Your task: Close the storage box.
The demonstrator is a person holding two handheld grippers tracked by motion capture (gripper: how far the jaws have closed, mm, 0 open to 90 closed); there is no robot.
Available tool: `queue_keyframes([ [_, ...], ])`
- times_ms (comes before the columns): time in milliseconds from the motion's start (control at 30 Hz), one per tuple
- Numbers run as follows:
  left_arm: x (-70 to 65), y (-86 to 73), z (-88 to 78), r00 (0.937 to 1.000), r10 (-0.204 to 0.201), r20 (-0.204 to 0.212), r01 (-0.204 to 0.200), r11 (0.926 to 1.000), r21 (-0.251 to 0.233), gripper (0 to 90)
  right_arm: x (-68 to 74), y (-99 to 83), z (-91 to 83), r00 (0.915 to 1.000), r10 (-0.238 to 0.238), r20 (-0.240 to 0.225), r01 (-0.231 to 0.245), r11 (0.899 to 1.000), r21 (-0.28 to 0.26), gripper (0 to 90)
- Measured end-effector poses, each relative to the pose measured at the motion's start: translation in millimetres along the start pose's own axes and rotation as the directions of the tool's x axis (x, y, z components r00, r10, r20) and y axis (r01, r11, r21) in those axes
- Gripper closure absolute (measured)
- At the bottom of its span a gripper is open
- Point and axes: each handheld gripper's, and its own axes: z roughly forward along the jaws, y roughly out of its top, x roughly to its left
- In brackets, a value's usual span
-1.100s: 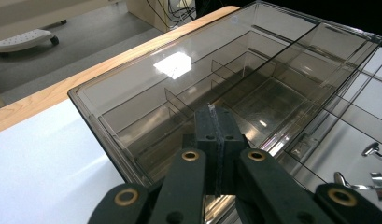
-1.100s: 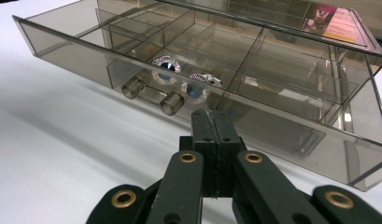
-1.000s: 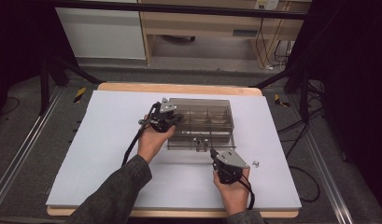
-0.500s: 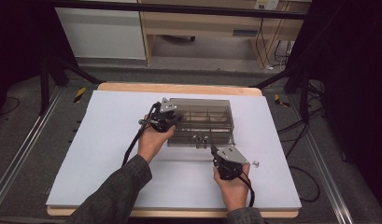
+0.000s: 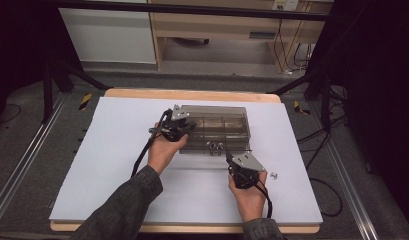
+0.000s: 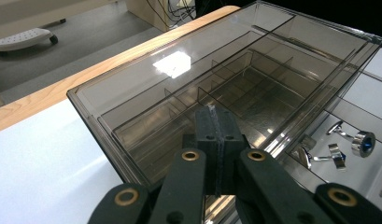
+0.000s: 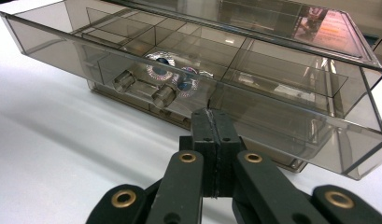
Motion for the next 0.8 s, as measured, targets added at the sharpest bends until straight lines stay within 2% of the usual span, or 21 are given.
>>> queue_keyframes([
  [800,0.2,0.6,0.8,1.0,0.0,0.001,0.0,1.0,0.003,90.0,-6.3,7.8,12.9,0.9999,0.009,0.006,-0.009,1.0,-0.005,90.0],
])
